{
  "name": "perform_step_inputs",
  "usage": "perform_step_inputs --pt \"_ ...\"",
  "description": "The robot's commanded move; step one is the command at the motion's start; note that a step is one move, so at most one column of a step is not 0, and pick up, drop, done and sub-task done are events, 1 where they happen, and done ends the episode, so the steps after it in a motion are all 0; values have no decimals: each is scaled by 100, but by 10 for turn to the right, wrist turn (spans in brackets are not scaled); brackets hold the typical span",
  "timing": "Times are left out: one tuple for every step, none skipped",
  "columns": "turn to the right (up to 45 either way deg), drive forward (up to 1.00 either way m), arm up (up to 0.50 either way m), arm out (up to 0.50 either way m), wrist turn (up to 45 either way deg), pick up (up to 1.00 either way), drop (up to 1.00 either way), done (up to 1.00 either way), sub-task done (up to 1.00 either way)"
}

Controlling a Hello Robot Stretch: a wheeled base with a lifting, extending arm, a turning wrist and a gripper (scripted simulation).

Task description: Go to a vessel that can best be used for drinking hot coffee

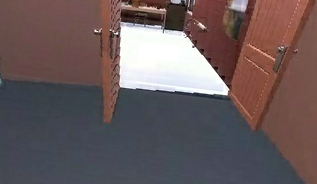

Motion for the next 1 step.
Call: perform_step_inputs --pt "0 20 0 0 0 0 0 0 0"
